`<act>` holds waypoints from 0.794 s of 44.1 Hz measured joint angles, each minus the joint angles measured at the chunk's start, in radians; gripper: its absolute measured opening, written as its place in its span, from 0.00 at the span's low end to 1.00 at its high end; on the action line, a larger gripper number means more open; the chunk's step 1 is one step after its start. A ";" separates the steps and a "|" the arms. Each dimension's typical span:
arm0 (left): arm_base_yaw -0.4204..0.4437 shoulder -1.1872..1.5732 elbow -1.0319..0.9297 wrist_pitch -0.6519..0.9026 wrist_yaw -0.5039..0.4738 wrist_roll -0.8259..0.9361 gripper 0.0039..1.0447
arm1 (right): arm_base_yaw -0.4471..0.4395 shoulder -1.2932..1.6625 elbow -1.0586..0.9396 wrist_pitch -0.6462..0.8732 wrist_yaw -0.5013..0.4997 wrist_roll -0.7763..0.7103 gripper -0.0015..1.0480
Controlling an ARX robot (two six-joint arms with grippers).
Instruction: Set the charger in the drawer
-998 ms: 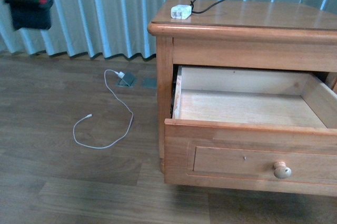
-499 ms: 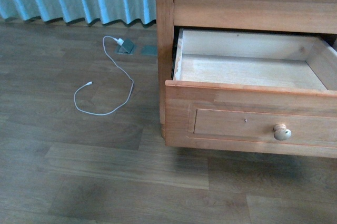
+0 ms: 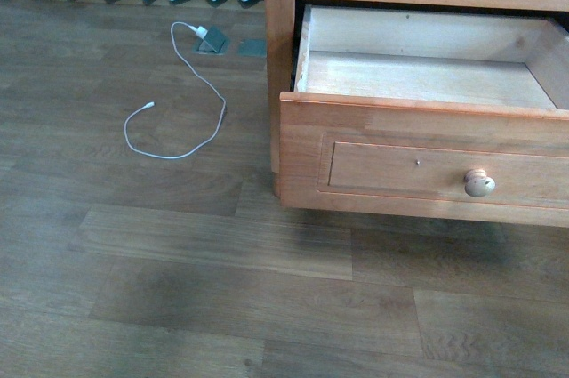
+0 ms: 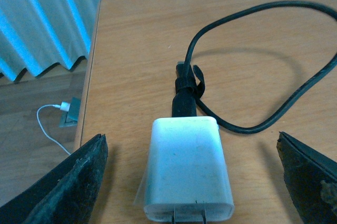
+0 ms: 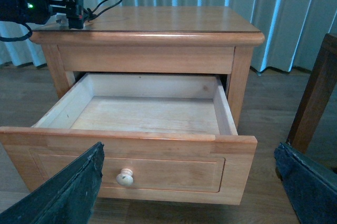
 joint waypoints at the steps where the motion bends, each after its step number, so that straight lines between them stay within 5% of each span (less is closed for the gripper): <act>1: -0.001 0.013 0.023 -0.013 -0.006 0.000 0.94 | 0.000 0.000 0.000 0.000 0.000 0.000 0.92; 14: -0.004 0.120 0.215 -0.116 -0.032 -0.019 0.94 | 0.000 0.000 0.000 0.000 0.000 0.000 0.92; 28: -0.016 0.123 0.237 -0.172 -0.034 0.005 0.39 | 0.000 0.000 0.000 0.000 0.000 0.000 0.92; 35: -0.014 0.017 0.031 -0.046 -0.034 0.016 0.38 | 0.000 0.000 0.000 0.000 0.000 0.000 0.92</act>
